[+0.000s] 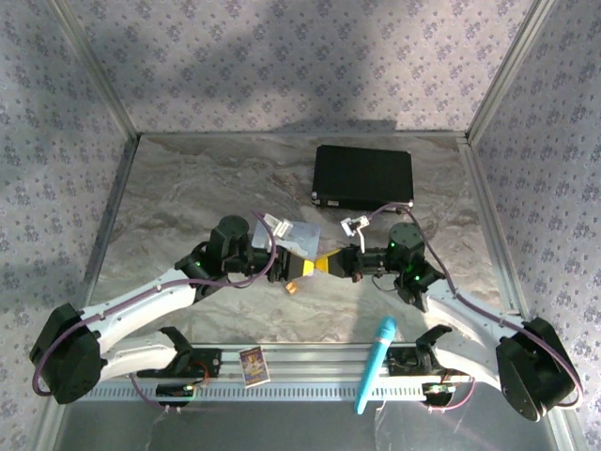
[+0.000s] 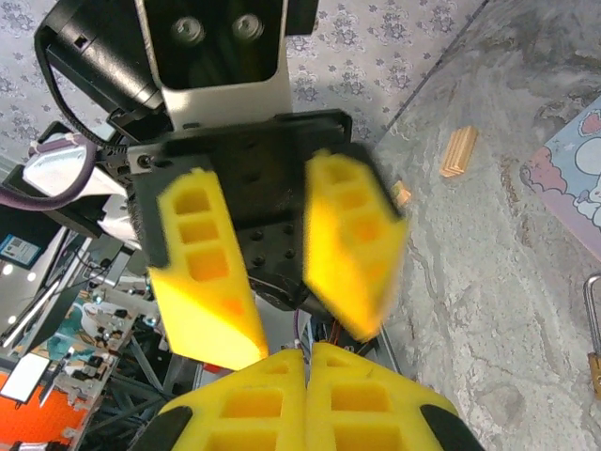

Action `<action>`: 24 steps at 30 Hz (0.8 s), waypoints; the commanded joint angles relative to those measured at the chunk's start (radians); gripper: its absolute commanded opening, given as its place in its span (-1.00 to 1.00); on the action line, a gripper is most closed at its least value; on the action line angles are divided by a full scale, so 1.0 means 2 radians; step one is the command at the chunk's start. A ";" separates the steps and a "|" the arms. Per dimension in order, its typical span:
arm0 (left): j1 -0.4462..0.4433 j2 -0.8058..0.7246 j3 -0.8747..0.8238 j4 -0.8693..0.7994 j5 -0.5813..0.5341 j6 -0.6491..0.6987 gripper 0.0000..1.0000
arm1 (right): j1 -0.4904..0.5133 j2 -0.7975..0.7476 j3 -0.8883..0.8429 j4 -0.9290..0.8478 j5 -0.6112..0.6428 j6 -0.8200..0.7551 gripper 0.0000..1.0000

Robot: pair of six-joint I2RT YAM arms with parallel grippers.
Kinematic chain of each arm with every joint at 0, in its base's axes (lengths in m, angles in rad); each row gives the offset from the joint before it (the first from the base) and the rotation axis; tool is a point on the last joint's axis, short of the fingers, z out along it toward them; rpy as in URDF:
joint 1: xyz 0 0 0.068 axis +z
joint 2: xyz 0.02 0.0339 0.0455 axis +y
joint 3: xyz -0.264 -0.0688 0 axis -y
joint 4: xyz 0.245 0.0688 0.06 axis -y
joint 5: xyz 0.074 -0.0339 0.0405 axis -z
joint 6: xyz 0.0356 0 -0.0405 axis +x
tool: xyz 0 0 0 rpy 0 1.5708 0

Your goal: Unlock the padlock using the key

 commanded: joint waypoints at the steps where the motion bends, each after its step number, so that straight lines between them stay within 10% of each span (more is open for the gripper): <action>1: 0.000 -0.022 -0.015 0.014 -0.097 -0.023 1.00 | -0.003 -0.015 0.005 -0.068 0.043 -0.035 -1.00; 11: -0.101 -0.013 -0.033 -0.157 -0.459 -0.125 0.65 | -0.018 -0.012 -0.013 -0.152 0.192 -0.040 -1.00; 24: -0.151 0.192 0.050 -0.245 -0.558 -0.253 0.46 | 0.017 0.011 -0.019 -0.142 0.226 -0.039 -1.00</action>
